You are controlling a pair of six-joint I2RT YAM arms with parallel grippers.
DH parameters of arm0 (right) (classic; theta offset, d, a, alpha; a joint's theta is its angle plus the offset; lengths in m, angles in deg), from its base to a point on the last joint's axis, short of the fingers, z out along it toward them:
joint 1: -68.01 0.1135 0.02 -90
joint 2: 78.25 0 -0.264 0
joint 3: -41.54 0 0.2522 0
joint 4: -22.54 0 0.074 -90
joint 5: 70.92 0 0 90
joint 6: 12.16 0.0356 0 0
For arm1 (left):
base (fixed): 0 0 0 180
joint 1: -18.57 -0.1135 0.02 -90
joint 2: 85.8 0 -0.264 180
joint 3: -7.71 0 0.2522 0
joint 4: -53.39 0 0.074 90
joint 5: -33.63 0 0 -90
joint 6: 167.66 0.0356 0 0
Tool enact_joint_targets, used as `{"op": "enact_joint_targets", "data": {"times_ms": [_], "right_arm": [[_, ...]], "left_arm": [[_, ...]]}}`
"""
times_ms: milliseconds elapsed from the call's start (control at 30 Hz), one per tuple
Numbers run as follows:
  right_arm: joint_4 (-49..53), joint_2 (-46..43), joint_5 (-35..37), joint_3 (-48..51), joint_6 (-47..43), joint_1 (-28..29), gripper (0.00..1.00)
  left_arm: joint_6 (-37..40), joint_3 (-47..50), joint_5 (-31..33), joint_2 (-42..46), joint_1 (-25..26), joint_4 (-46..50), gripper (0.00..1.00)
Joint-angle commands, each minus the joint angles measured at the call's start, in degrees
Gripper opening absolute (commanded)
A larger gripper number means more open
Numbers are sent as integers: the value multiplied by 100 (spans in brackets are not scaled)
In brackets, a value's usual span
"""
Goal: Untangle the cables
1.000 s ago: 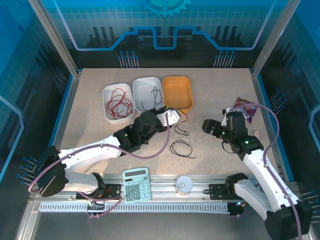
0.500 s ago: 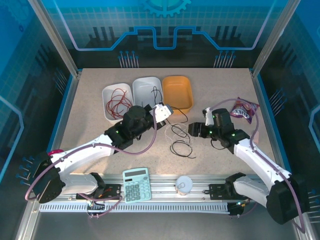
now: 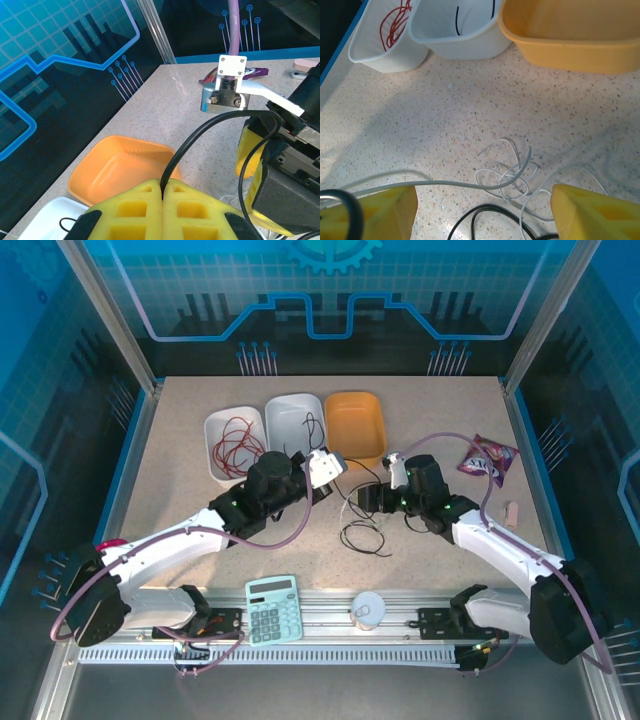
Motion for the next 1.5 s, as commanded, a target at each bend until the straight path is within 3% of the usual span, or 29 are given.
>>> {"op": "enact_joint_targets", "data": {"times_ms": [0, 533, 867, 1167, 1367, 1467], "right_arm": [[-255, 96, 96, 60, -59, 64, 70], [-619, 562, 106, 315, 266, 64, 65], [-485, 635, 228, 360, 348, 72, 68], [-43, 276, 632, 315, 327, 64, 87], [836, -33, 1383, 99, 348, 22, 100], [1131, -278, 1701, 76, 391, -26, 100]], "left_arm": [[-236, 51, -172, 270, -42, 22, 0], [-929, -375, -971, 1410, -39, 778, 0], [-1288, -705, -138, 1431, -40, 802, 0], [-1441, -1266, 1319, 956, -178, 1050, 0], [-1764, -1596, 1957, 627, -490, 1300, 0], [-1904, -1746, 2126, 468, -703, 1383, 0]]}}
